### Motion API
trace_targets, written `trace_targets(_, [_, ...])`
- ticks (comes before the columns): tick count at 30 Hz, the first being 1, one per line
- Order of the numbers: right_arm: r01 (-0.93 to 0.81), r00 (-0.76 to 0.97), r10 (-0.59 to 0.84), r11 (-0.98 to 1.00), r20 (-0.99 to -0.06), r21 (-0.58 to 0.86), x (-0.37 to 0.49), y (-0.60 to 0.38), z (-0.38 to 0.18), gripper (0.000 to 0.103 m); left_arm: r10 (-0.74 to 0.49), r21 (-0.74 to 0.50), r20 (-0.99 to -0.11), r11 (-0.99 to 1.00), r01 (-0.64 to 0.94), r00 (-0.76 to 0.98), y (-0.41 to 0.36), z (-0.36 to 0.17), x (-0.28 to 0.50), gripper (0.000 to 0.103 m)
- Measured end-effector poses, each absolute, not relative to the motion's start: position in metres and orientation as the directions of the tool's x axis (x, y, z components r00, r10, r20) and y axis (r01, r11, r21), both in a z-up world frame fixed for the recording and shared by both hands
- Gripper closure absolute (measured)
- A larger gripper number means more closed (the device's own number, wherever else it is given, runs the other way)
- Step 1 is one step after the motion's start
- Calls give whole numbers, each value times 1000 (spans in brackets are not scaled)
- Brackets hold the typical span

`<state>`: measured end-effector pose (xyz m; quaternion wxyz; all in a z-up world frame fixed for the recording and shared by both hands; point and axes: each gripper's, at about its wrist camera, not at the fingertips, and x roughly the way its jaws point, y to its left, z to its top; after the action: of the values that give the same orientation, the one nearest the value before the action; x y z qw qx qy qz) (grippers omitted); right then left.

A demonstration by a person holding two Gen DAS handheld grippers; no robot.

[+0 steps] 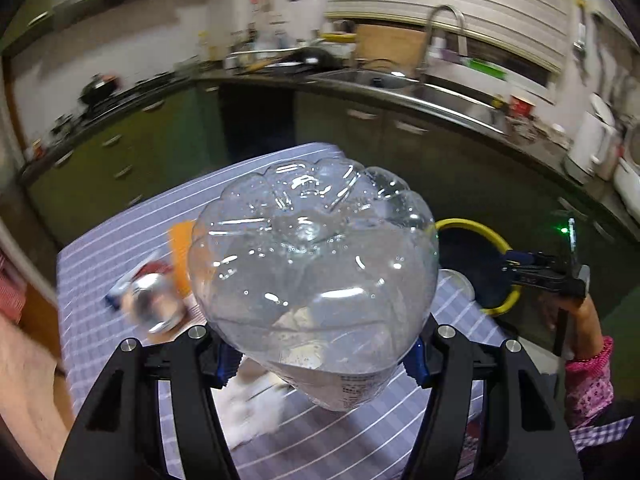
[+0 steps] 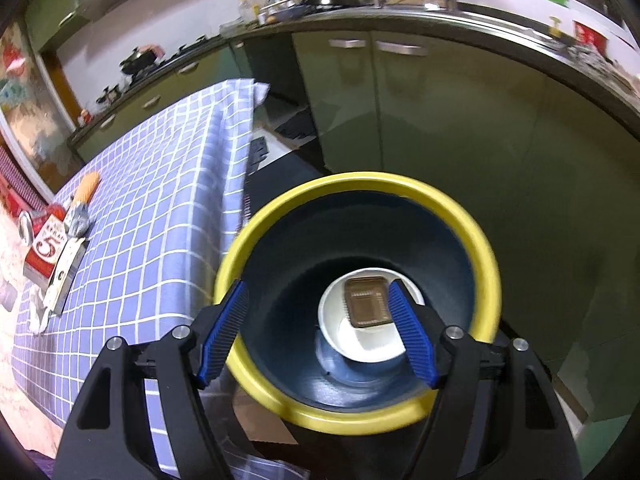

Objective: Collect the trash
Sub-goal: 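Carry the water bottle over the bin and open the left gripper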

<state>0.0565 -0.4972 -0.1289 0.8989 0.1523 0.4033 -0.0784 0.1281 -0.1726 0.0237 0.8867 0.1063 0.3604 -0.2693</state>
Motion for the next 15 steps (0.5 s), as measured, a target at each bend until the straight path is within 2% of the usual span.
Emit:
trace_targets(8, [345,684,-62,905,-727,248,23,-540,-128,35,-536,-41,-709,681,731,459,-292,21,141,40])
trace_targets(15, [393,681,-80,879,-728,271,7,-565,-137,35,-586,-63,-731,567,822,348,-389,-4,153,40])
